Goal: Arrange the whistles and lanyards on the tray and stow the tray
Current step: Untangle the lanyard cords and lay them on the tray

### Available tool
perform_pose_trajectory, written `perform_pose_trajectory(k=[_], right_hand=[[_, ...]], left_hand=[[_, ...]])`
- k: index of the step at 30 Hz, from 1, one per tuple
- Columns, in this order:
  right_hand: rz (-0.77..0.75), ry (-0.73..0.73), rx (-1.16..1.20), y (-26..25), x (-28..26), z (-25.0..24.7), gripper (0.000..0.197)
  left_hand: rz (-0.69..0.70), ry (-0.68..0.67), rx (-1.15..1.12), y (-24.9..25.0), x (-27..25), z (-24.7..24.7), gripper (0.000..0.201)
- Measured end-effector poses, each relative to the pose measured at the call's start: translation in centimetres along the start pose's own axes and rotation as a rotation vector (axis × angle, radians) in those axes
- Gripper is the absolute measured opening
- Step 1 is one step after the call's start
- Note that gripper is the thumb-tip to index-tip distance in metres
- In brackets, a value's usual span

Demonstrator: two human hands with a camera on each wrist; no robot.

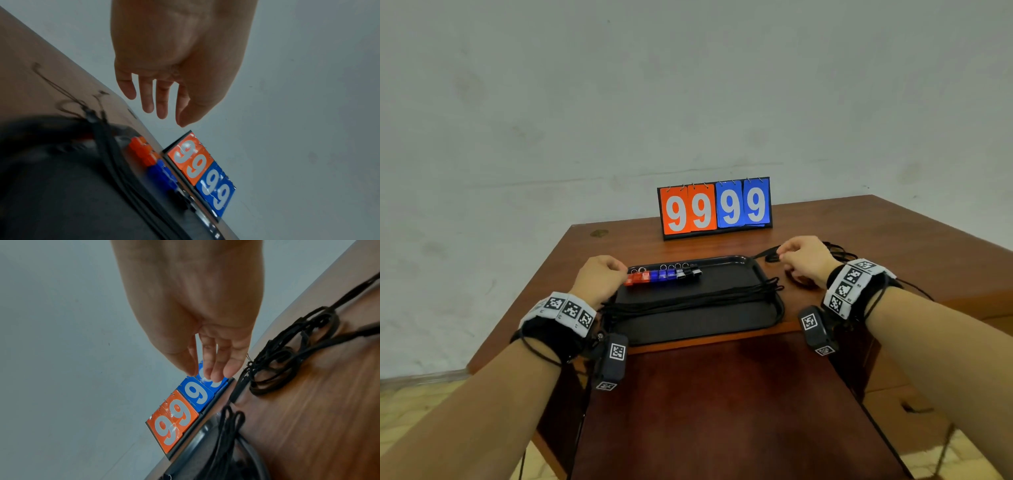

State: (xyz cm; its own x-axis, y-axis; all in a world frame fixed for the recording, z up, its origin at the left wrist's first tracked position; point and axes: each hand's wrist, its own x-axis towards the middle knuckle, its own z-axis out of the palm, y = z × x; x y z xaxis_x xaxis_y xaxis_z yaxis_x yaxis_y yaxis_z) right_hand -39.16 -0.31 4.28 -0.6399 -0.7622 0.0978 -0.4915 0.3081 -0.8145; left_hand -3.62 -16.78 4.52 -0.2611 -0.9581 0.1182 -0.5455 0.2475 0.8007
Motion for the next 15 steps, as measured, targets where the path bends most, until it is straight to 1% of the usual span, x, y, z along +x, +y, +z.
perform_pose_trajectory(k=[3, 6, 10, 15], right_hand=[[-0.044, 0.028, 0.021, -0.2, -0.2, -1.9, 0.012], [-0.045, 0.046, 0.026, 0.6, -0.2, -4.1, 0.012], [-0.004, 0.081, 0.031, 2.5, -0.6, -7.2, 0.011], [0.061, 0.041, 0.01, 5.5, -0.5, -10.7, 0.013]], left_hand=[[0.061, -0.065, 0.005, 3.1, -0.1, 2.5, 0.009], [0.124, -0.133, 0.007, 6.2, -0.2, 5.8, 0.01], [0.182, -0.22, -0.007, 9.9, -0.6, 10.5, 0.01], [0.239, -0.292, -0.013, 13.3, -1.4, 16.4, 0.009]])
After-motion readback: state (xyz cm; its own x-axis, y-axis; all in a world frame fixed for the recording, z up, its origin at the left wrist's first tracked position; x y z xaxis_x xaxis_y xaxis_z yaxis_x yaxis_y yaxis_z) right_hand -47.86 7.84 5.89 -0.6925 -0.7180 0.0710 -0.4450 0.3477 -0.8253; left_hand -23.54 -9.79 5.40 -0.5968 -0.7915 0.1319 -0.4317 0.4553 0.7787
